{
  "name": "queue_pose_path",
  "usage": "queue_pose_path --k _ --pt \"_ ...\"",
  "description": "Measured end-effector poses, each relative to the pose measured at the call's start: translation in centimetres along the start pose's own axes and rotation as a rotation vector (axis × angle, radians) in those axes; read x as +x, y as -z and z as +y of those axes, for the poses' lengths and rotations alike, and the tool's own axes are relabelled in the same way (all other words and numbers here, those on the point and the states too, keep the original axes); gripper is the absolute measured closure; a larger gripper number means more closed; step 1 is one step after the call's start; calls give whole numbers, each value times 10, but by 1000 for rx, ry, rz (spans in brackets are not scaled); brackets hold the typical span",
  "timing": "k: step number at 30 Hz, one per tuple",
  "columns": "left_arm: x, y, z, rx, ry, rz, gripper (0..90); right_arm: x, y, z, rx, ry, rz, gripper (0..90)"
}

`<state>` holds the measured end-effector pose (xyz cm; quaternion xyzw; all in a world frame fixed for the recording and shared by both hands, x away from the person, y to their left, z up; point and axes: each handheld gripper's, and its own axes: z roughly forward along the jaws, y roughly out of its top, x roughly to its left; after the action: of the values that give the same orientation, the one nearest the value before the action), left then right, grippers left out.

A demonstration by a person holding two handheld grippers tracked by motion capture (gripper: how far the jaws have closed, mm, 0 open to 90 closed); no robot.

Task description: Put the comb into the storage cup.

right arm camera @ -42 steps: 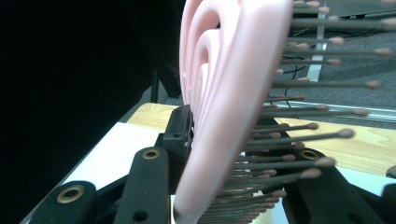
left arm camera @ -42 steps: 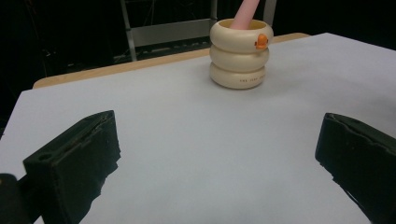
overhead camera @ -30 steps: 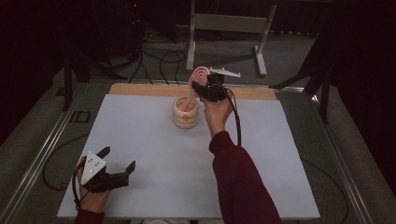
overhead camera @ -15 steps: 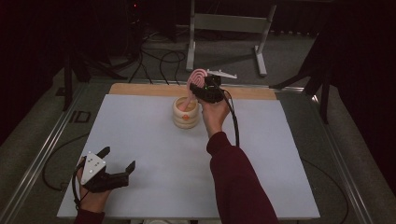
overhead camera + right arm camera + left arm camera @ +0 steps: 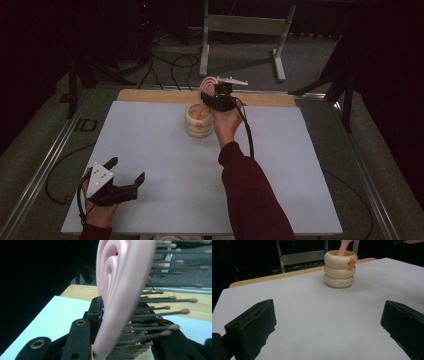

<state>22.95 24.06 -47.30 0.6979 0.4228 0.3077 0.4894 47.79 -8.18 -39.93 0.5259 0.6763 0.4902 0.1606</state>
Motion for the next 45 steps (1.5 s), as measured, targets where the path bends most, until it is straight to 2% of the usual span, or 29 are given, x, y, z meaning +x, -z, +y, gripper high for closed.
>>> queue_pose_path --k 45 --pt "-1 0 0 6 -5 0 3 2 -10 -13 30 -21 -19 640"
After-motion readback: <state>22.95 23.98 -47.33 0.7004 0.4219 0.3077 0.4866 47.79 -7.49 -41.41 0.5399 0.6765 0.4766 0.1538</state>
